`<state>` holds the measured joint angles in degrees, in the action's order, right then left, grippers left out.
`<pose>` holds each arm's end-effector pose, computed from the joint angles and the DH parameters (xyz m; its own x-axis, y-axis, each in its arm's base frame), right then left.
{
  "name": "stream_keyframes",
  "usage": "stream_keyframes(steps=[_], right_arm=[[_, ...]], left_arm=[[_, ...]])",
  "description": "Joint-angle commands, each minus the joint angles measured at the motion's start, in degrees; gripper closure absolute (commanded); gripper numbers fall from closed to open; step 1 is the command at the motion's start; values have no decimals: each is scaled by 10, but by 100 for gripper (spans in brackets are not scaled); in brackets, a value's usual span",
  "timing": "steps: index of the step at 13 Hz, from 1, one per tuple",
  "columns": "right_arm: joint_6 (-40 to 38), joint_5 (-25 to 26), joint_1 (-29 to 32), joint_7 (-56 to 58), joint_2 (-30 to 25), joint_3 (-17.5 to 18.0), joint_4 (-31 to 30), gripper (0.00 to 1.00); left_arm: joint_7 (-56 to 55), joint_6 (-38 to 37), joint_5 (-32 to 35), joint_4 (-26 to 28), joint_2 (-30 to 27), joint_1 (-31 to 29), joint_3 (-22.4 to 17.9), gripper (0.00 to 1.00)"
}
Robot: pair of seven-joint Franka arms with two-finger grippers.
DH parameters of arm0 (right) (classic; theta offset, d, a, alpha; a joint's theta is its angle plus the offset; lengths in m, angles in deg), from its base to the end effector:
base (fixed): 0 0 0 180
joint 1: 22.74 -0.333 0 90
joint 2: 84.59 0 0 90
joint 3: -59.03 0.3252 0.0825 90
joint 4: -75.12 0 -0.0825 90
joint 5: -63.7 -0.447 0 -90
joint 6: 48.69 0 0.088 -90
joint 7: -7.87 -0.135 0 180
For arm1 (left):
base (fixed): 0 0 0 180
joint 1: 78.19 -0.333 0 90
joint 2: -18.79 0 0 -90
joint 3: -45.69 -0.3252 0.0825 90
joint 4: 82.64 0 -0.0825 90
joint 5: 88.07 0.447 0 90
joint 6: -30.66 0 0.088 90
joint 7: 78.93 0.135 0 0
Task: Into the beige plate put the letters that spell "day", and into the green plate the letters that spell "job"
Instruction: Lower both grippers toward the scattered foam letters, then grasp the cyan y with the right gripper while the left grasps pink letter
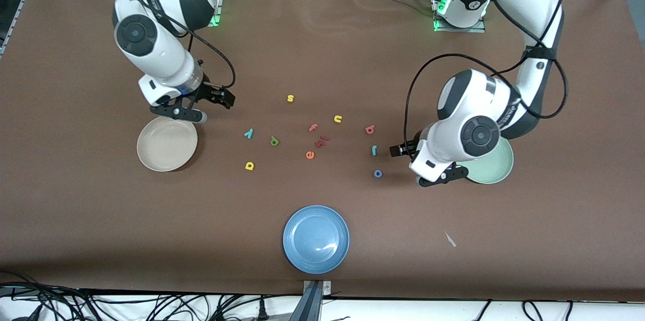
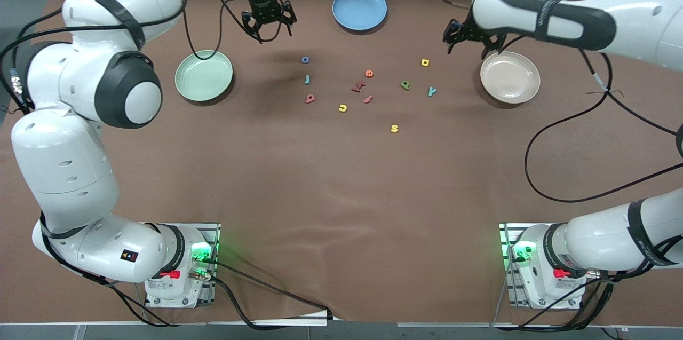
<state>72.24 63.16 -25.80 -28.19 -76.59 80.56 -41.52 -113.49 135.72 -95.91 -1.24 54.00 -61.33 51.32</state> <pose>0.5649 0.2575 0.3230 0.9757 -0.2045 -0.0793 -0.2063 -0.9784 -0.0150 0.6927 -0.2915 0.2783 0.9294 0.2545 -0.2672 0.2725 -0.9616 0.0320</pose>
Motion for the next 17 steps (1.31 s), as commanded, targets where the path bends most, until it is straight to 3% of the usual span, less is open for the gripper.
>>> stream_keyframes(steps=[1,4,6,8,14,17], right_arm=[[48,3,-19,-20,34,3,-16,0],[79,42,-28,-20,83,2,-14,0],[96,54,-29,-31,105,2,-14,0],[126,56,-29,-68,132,1,-11,0],[157,184,-35,-261,206,0,17,0],[158,190,-42,-279,228,0,33,0]], left_arm=[[-20,33,-24,19,12,38,-4,7],[-24,115,-47,94,10,83,-4,12],[-17,124,-47,119,13,89,-4,12],[-12,129,-47,119,13,88,-4,11],[0,130,-46,139,2,88,-4,9],[2,135,-37,158,1,93,-4,17]])
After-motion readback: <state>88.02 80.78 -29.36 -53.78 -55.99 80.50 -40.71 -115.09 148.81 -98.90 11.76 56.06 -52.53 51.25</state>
